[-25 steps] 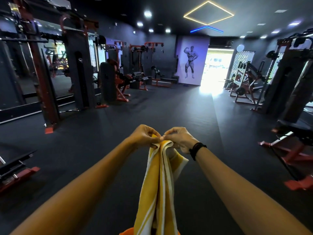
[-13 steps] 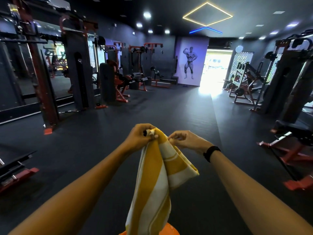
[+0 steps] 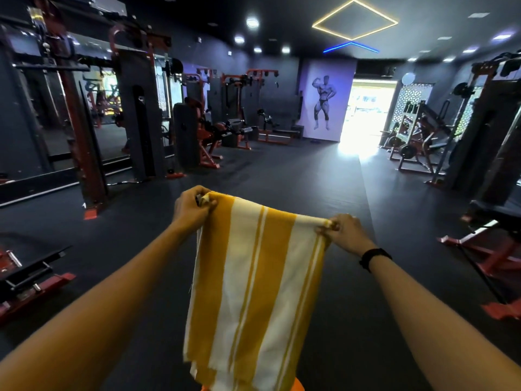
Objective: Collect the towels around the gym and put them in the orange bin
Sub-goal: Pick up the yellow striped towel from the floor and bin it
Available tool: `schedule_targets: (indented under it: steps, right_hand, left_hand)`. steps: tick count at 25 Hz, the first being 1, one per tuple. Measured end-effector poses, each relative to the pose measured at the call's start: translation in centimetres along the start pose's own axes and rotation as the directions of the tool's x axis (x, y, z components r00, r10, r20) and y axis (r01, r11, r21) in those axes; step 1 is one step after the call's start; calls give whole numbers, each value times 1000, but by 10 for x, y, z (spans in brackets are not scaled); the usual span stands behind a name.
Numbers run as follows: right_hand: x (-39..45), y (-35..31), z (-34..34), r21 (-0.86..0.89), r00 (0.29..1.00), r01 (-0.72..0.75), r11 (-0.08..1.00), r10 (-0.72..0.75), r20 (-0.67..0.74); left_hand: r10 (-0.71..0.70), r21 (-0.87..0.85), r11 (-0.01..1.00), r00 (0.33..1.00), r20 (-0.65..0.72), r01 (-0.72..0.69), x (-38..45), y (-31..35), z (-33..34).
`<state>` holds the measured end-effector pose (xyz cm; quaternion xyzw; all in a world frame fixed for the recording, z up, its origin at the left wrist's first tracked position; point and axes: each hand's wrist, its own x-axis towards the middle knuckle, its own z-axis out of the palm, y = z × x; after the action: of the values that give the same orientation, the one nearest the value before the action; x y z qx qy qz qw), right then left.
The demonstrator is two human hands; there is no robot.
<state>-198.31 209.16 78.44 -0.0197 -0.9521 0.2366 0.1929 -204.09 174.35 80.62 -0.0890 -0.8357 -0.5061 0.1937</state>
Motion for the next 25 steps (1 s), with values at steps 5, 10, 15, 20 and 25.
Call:
schedule_targets:
  steps: [5, 10, 15, 20, 25]
  right_hand:
    - [4, -20, -8, 321, 956, 143, 936, -47, -289]
    - [-1, -17, -18, 428, 933, 102, 898, 62, -353]
    - [-7, 9, -28, 453, 990, -44, 890, 99, -99]
    - [-7, 6, -57, 576, 992, -110, 810, 121, 19]
    - [-9, 1, -82, 706, 939, -277, 652, 31, 341]
  left_hand:
    - [-53, -22, 998, 999, -1, 53, -4, -4, -5]
    - [-96, 32, 995, 969, 229, 92, 3, -4, -8]
    - [-112, 10, 993, 905, 410, 118, -6, -5, 0]
    - [-27, -127, 988, 912, 408, 86, 2, 23, -1]
    - [-12, -292, 935, 841, 541, 202, -1, 48, 10]
